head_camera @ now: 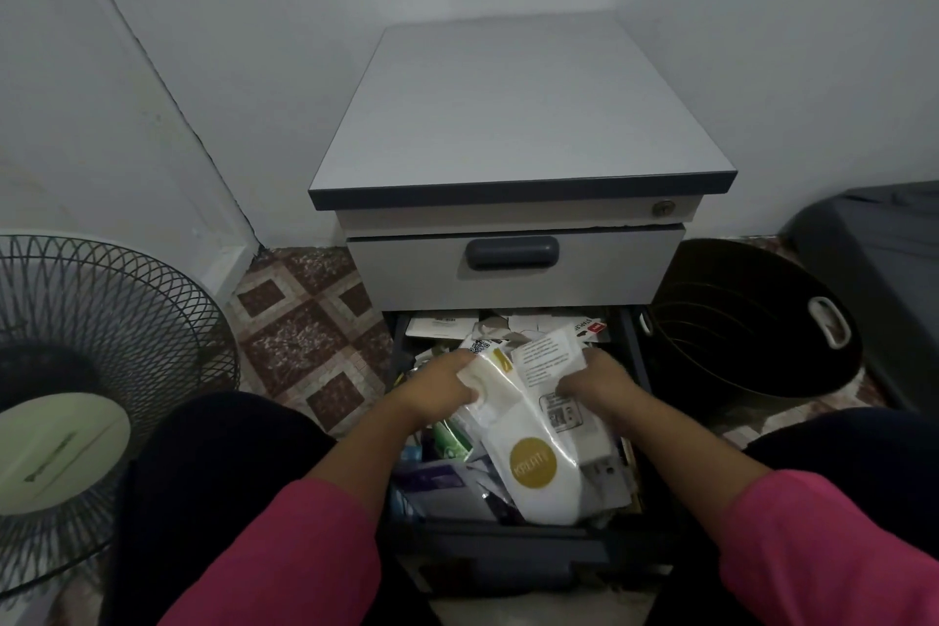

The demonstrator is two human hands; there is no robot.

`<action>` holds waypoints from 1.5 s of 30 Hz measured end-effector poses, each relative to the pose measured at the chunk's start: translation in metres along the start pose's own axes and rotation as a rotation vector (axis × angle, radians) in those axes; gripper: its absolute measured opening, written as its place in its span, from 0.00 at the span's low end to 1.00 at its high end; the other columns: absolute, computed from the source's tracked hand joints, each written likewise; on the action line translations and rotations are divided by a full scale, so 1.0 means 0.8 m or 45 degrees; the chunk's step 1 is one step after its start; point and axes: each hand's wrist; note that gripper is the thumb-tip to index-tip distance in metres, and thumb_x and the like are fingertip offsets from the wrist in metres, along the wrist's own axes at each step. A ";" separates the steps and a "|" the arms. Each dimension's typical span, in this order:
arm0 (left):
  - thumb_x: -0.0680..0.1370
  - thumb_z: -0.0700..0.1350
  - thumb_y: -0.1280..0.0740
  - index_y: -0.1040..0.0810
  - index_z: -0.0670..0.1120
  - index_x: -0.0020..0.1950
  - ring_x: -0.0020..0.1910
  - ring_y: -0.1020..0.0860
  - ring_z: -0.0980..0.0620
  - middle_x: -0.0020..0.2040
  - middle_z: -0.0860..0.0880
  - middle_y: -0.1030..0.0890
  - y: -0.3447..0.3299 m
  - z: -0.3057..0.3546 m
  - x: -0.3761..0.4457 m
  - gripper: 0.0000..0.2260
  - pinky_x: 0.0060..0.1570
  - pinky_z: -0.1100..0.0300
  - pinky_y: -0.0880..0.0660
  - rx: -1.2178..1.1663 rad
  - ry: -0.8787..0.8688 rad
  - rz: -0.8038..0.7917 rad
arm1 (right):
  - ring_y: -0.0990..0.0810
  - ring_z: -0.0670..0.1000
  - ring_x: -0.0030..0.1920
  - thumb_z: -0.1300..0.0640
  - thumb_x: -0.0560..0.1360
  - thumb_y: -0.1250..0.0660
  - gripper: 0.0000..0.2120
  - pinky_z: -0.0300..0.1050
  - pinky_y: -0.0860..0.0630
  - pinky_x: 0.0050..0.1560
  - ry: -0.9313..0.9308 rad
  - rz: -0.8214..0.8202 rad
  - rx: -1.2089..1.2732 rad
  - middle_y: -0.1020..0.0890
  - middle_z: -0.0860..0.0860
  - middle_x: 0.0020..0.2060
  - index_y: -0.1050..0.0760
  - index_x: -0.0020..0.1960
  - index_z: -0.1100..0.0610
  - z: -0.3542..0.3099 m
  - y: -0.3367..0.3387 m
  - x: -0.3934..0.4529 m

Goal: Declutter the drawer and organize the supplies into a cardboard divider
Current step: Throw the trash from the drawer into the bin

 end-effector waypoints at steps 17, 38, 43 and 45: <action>0.75 0.28 0.37 0.24 0.40 0.53 0.41 0.19 0.41 0.46 0.38 0.19 0.013 0.032 0.000 0.11 0.36 0.52 0.22 -1.122 0.338 0.276 | 0.20 0.59 0.46 0.74 0.72 0.35 0.17 0.49 0.23 0.42 0.055 0.195 -0.112 0.19 0.64 0.52 0.27 0.61 0.69 -0.043 0.151 -0.023; 0.76 0.41 0.31 0.28 0.39 0.64 0.55 0.21 0.41 0.59 0.41 0.22 -0.240 0.256 0.141 0.18 0.48 0.55 0.24 -1.132 0.430 0.249 | 0.22 0.64 0.55 0.61 0.80 0.38 0.16 0.56 0.23 0.58 -0.198 0.445 0.257 0.23 0.62 0.47 0.31 0.64 0.69 0.018 0.285 0.054; 0.80 0.52 0.38 0.31 0.42 0.69 0.58 0.22 0.42 0.63 0.40 0.24 -0.250 0.268 0.170 0.21 0.55 0.49 0.22 -1.253 0.479 -0.021 | 0.23 0.57 0.59 0.57 0.80 0.39 0.19 0.47 0.26 0.58 -0.158 0.294 -0.452 0.23 0.57 0.62 0.32 0.68 0.62 0.019 0.281 0.057; 0.81 0.53 0.40 0.34 0.42 0.71 0.60 0.23 0.42 0.66 0.39 0.27 -0.246 0.268 0.169 0.22 0.59 0.50 0.24 -1.298 0.487 -0.125 | 0.21 0.56 0.54 0.61 0.79 0.40 0.17 0.42 0.24 0.49 -0.266 0.262 -0.370 0.23 0.61 0.61 0.29 0.66 0.65 0.016 0.280 0.054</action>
Point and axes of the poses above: each hand's wrist, its own x-axis towards the middle knuckle, its own y-axis out of the back of the hand, z = x × y
